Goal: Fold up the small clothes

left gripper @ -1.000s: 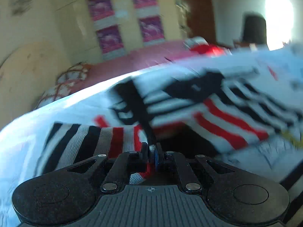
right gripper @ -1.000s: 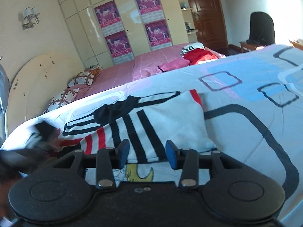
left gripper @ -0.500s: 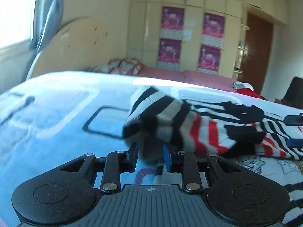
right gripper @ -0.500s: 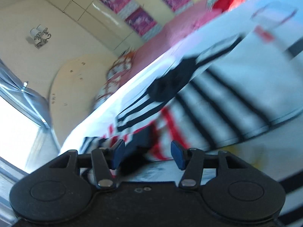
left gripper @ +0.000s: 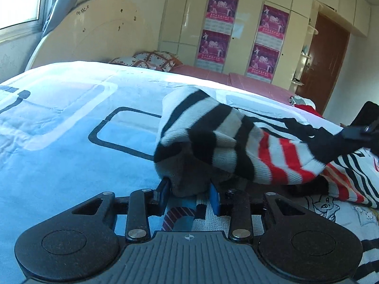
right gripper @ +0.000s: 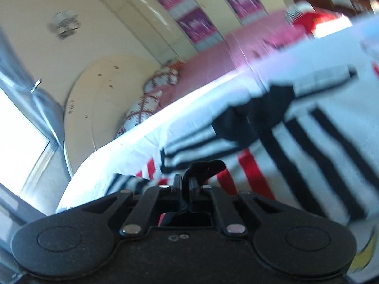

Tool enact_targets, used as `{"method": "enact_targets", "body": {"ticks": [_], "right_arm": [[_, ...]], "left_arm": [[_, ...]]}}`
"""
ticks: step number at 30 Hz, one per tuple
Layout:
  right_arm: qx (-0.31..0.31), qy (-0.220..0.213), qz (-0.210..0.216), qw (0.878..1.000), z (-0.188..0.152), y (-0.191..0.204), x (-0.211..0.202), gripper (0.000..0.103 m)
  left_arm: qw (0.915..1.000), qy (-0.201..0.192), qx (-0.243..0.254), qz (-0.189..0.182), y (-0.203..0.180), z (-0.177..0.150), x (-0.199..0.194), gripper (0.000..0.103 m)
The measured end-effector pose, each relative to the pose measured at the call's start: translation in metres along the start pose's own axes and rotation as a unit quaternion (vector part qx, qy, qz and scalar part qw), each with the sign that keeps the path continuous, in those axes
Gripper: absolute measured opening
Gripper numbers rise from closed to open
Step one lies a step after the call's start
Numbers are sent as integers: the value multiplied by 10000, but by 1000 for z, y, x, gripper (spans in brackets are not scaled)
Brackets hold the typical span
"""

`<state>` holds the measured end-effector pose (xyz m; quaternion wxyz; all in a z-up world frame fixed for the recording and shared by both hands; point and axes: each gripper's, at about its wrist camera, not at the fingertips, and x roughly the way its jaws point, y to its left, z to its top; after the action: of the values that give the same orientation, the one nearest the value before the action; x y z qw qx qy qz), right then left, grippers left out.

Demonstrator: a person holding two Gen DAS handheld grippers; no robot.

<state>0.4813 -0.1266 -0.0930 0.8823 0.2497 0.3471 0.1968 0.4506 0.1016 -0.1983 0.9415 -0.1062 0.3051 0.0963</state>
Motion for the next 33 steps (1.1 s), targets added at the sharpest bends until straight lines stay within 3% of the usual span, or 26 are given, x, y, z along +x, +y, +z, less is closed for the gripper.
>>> {"method": "enact_targets", "body": {"ticks": [10,15,21,24,30,33], "right_arm": [[-538,-778,-86,9955,31,10,-42,6],[-671,-1165,-491,9897,38,-8,-64,6],[-353,-1055,-967,9891,37,-55,-66,6],[-327,-1042,-1044,9885,31,-66,-66,6],[-332,-907,-1271,9872,19,-83,-64,6],[-165,-567,-1493,9870,8,-106,-51,6]], "left_arm": [[9999,21,122,35,7,-1,-16,35],[10000,-11,87,-4,9,2,-18,35],[9983,-128,502,-284,-7,4,-22,35],[9968,10,780,-154,-17,5,-15,35],[9984,163,450,-317,-4,5,-6,34],[9983,189,433,-336,-3,4,-4,34]]}}
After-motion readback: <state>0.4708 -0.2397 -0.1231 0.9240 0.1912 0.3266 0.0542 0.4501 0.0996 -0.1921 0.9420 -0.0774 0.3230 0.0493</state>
